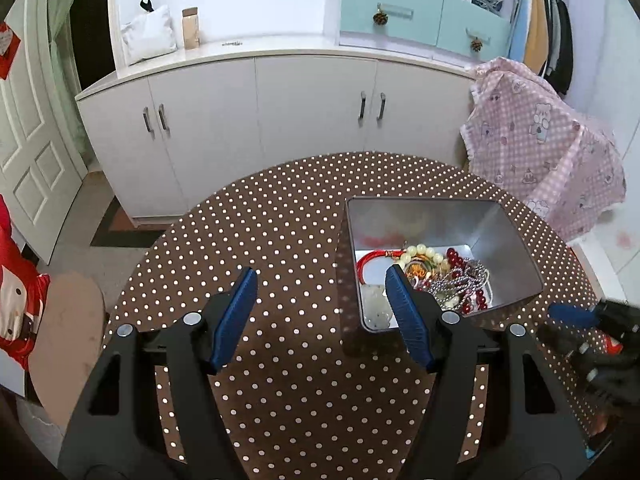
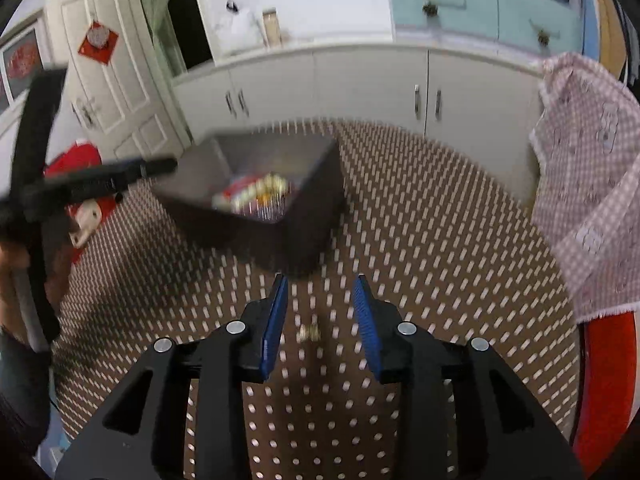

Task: Organize jewelry
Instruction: 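Grasp the last small earring with the right gripper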

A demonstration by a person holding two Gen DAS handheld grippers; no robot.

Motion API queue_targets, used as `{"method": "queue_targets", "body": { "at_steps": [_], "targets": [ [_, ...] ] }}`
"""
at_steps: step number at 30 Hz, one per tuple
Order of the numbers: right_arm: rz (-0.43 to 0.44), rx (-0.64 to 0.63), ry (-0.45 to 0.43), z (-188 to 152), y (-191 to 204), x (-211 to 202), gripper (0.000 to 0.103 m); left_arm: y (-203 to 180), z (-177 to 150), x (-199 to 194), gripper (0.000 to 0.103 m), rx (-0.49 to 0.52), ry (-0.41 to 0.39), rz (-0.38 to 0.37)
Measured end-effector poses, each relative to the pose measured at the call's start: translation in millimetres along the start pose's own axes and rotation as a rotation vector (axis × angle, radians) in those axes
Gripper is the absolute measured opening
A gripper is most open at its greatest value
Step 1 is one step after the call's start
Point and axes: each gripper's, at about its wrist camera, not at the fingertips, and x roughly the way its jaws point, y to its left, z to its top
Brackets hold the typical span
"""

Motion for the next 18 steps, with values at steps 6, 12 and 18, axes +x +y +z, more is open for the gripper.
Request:
{"method": "queue_targets", "body": {
  "at_steps": [6, 12, 18],
  "targets": [
    [-0.044, -0.050, 0.033, -11, 12, 12, 0.032, 0, -4, 6, 0.052, 0.001, 0.019, -0.016],
    [-0.071, -0.087, 0.036, -13, 21, 15, 0.033, -5, -6, 7, 0.034, 0.008, 0.029, -0.041],
    [-0.114, -0.158, 0.037, -15, 32, 16, 0.011, -21, -5, 4, 0.015, 0.061, 0.026, -0.036]
  ]
}}
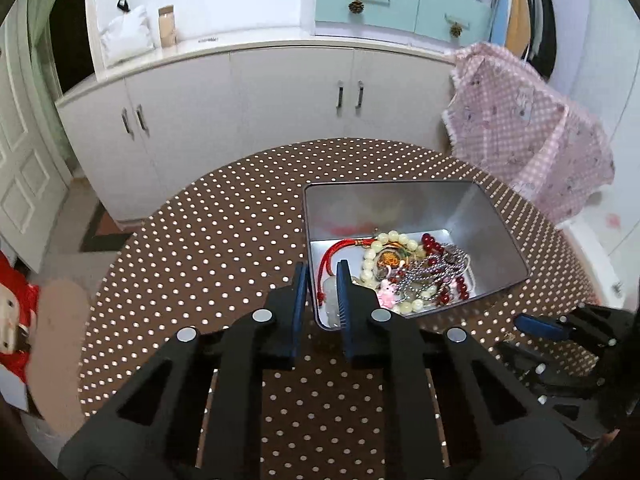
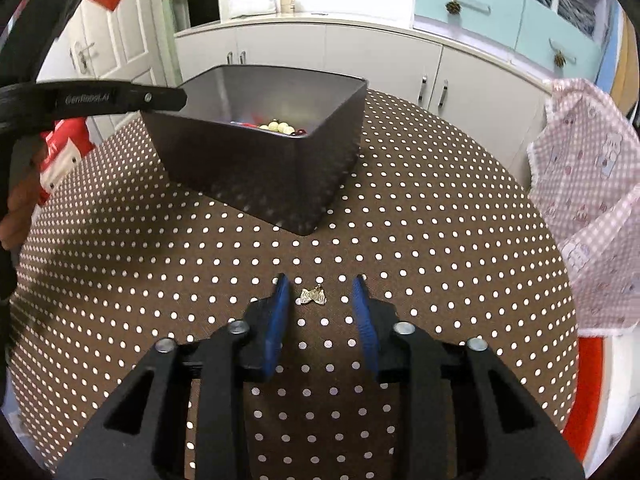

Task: Organize jewelry
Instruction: 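Grasp the last small earring with the right gripper, then drop the earring into the grey box by opening the right gripper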

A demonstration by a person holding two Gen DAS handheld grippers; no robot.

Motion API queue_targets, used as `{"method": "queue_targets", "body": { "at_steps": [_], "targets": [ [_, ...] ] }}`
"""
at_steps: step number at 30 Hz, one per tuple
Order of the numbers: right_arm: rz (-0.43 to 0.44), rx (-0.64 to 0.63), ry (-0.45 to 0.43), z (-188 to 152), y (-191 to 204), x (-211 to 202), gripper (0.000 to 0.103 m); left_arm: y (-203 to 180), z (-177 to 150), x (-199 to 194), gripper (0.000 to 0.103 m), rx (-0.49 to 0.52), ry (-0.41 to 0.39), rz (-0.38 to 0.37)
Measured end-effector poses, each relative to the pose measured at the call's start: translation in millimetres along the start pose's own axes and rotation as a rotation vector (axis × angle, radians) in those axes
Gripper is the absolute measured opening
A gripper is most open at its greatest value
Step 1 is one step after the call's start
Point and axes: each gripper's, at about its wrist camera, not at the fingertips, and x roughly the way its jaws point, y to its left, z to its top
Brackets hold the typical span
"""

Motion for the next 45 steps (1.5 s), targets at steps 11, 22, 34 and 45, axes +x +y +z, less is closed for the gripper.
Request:
{"method": "queue_targets", "body": {
  "at_steps": [11, 22, 34, 45],
  "targets": [
    [0.025, 0.049, -0.053, 16, -17, -16, 0.011, 0, -6, -6, 0.012, -0.005, 0.000, -0.006],
    [0.088, 0.113, -0.204, 68, -22, -42, 0.011, 0, -10, -11, 0.012, -0.016, -0.003, -0.019],
    [0.176, 0.195, -0.219, 93, -19, -19, 0.012, 3, -10, -11, 0.012, -0.029, -0.008, -0.034],
    [0.183, 0.246, -0.269, 87, -30, -33, 0.032, 4, -9, -11, 0.012, -0.028, -0.009, -0.027]
  ]
}}
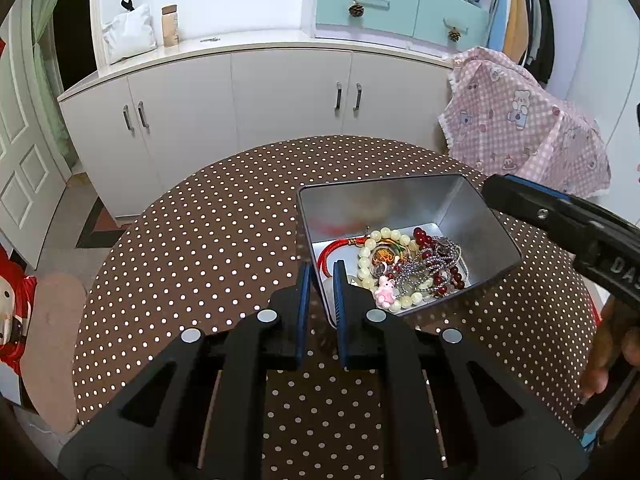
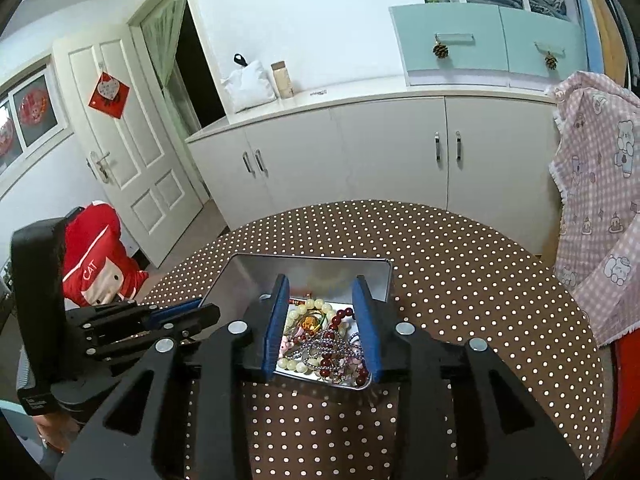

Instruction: Organize jewelry

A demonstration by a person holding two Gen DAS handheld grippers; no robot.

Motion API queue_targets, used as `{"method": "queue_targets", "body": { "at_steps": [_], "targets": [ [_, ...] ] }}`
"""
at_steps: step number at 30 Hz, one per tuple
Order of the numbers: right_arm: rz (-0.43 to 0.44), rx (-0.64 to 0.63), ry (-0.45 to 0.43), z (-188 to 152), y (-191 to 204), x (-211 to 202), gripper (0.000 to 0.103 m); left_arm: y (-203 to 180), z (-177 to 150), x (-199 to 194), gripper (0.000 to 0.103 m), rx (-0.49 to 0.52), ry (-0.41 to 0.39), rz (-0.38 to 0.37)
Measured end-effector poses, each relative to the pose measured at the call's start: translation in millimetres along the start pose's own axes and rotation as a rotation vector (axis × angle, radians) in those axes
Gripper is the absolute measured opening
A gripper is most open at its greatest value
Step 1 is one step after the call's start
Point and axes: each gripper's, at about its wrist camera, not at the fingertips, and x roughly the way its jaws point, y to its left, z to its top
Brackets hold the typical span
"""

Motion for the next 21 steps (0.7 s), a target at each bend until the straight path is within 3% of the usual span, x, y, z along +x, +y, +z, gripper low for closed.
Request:
{"method": "queue_targets", "body": {
  "at_steps": [9, 15, 21],
  "targets": [
    [-0.033, 0.018, -0.067, -11, -4, -30, 0.061, 0, 1, 2, 0.013, -0.005, 0.001, 0.012],
    [-0.079, 0.025, -0.117, -21, -4, -54, 0.066, 2, 1, -1, 0.013, -0.025, -0.003, -0.003],
    [-0.133, -0.011, -0.181, -32, 10, -77, 0.070, 2, -2, -23, 0.013, -0.029, -0.064, 0.006]
  ]
}}
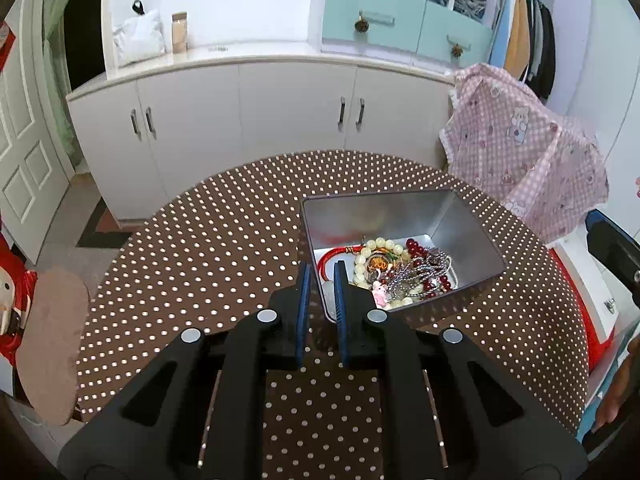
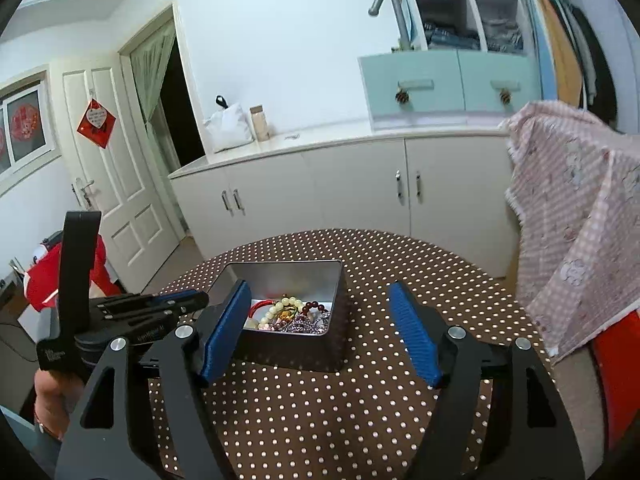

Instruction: Organize jewelry

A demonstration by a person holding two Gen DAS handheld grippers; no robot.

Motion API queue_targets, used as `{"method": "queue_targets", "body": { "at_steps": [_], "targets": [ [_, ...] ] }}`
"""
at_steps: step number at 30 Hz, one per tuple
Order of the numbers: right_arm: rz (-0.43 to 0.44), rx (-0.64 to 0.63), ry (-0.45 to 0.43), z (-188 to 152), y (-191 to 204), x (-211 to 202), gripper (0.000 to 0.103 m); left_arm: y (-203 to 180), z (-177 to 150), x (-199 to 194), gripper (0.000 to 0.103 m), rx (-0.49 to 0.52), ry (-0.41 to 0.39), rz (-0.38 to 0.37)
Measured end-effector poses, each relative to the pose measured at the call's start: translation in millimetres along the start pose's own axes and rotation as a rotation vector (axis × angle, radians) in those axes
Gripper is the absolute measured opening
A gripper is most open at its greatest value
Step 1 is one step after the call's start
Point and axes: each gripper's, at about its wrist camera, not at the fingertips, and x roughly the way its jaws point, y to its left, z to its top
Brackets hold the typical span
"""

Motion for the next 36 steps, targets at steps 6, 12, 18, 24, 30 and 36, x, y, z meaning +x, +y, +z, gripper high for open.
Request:
{"method": "queue_targets", "body": {
  "at_steps": [6, 12, 18, 24, 30, 36],
  "targets": [
    [-0.025, -0.012, -0.064, -9, 11, -27, 0.077, -6, -12, -47, 0.075, -0.004, -0.161, 0.043],
    [-0.052, -0.030, -0.126, -22, 22, -58, 0.083, -21, -26, -93, 0.075, 0.037, -0.280, 0.130],
    [-0.094, -0.072, -0.191, -32, 37, -85, 0.089, -32, -46, -138, 0.083, 0.048, -0.402, 0.170],
    [-0.123, -0.116, -0.267, -43, 52, -111, 0.091, -44, -62, -169, 0.088, 0.051, -0.491, 0.177],
    [-0.136, -0.139, -0.305, -50, 61, -126, 0.092, -53, -79, -192, 0.090, 0.058, -0.569, 0.162],
    [-0.125, -0.144, -0.339, -54, 64, -140, 0.095, -59, -91, -209, 0.091, 0.064, -0.645, 0.144]
  ]
}}
